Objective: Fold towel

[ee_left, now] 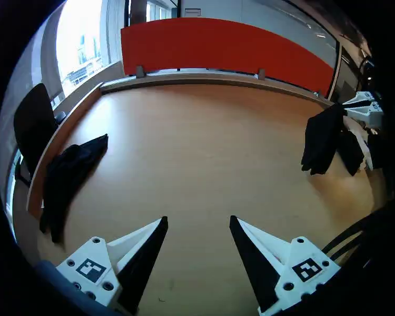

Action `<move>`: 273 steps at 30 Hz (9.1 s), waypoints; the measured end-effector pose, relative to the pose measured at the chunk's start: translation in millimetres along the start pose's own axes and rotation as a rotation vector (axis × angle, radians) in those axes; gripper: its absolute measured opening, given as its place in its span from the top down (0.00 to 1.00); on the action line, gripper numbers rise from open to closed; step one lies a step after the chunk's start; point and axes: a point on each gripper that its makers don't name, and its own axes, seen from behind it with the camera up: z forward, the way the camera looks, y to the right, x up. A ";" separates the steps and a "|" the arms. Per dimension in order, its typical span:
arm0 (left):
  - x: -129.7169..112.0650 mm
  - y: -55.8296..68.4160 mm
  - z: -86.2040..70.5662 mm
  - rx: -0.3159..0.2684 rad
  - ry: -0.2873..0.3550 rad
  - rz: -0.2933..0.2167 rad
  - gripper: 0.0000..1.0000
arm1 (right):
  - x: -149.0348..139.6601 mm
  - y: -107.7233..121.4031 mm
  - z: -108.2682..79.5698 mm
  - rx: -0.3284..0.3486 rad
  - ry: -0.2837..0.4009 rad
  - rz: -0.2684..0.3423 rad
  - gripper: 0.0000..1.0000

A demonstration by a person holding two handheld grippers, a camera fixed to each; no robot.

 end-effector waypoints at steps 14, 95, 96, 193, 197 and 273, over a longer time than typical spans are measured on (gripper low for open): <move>4.6 2.1 -1.6 -0.002 0.008 0.019 0.14 | -9.9 39.4 -24.6 -0.045 -0.012 0.023 0.95; 25.9 23.9 14.7 0.044 -0.015 0.062 0.13 | -133.5 306.7 -153.2 -0.357 -0.187 0.191 0.95; 26.2 24.3 14.7 0.044 -0.015 0.063 0.13 | -135.5 306.1 -154.7 -0.358 -0.188 0.193 0.95; 27.8 23.6 7.8 0.052 -0.024 0.130 0.14 | -401.4 240.8 -209.2 -0.492 -0.501 0.616 0.79; 28.0 25.0 8.1 0.050 -0.023 0.129 0.14 | -398.7 242.6 -212.9 -0.507 -0.488 0.609 0.64; 86.9 10.0 -2.3 0.082 0.162 0.024 0.14 | -194.3 270.9 -261.0 -0.921 0.301 0.570 0.00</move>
